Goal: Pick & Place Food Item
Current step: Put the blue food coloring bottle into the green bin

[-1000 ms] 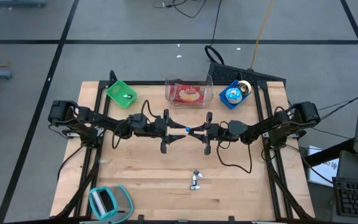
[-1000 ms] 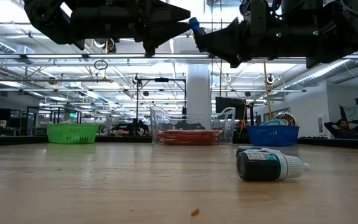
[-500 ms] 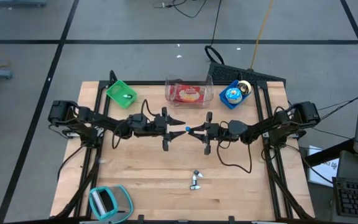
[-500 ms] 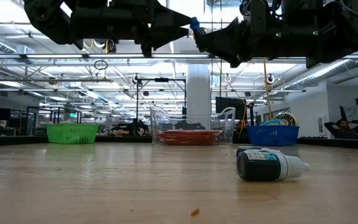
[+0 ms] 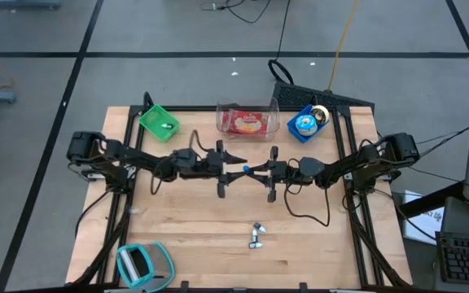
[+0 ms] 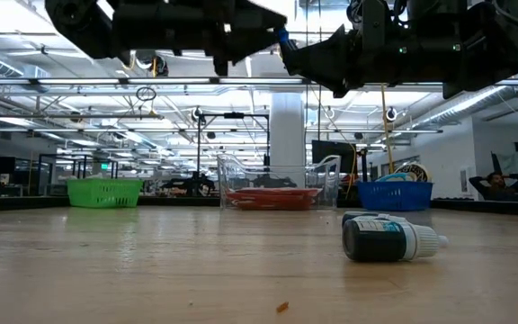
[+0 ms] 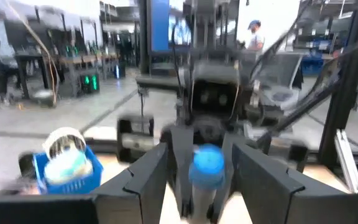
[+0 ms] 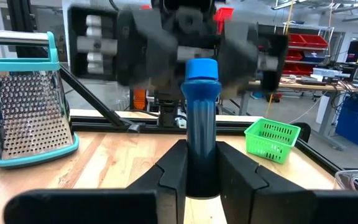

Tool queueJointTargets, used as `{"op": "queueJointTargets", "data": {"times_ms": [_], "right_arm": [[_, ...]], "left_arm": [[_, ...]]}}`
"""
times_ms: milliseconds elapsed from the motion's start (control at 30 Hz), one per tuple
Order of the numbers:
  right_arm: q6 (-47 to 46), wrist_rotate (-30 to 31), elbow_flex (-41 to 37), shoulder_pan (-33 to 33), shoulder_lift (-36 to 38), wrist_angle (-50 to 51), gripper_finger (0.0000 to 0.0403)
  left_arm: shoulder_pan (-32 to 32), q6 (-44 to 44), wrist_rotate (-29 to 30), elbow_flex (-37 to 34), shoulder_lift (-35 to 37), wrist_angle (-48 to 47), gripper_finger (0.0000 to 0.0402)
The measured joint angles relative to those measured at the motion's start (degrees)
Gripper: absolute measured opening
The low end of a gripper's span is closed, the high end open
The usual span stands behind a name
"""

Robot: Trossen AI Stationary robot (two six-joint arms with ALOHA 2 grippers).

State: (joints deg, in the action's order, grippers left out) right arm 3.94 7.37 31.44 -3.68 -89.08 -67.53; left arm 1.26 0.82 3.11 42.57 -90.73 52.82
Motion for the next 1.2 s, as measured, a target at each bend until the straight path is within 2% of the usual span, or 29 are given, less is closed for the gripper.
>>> {"op": "queueJointTargets", "data": {"times_ms": [200, 467, 667, 867, 1200], "right_arm": [[0.16, 0.01, 0.00, 0.00, 0.00, 0.09, 0.0059], [0.20, 0.03, 0.00, 0.00, 0.00, 0.30, 0.0059], [0.20, 0.03, 0.00, 0.00, 0.00, 0.24, 0.0059], [0.22, -0.04, 0.00, -0.02, 0.00, 0.50, 0.0059], [0.20, -0.06, 0.00, -0.07, 0.00, 0.55, 0.0059]], "left_arm": [[0.00, 0.85, -0.04, 2.92, -4.68, -0.58, 0.0182], [-0.27, -0.57, -0.07, 3.03, -3.26, -1.15, 0.0182], [-0.39, -0.33, -0.31, 3.01, -3.33, -5.40, 0.0182], [-0.39, -0.07, -3.54, 2.99, -3.24, -6.24, 0.0182], [-1.29, -1.01, -3.69, 2.95, 0.49, -9.58, 0.0182]]}}
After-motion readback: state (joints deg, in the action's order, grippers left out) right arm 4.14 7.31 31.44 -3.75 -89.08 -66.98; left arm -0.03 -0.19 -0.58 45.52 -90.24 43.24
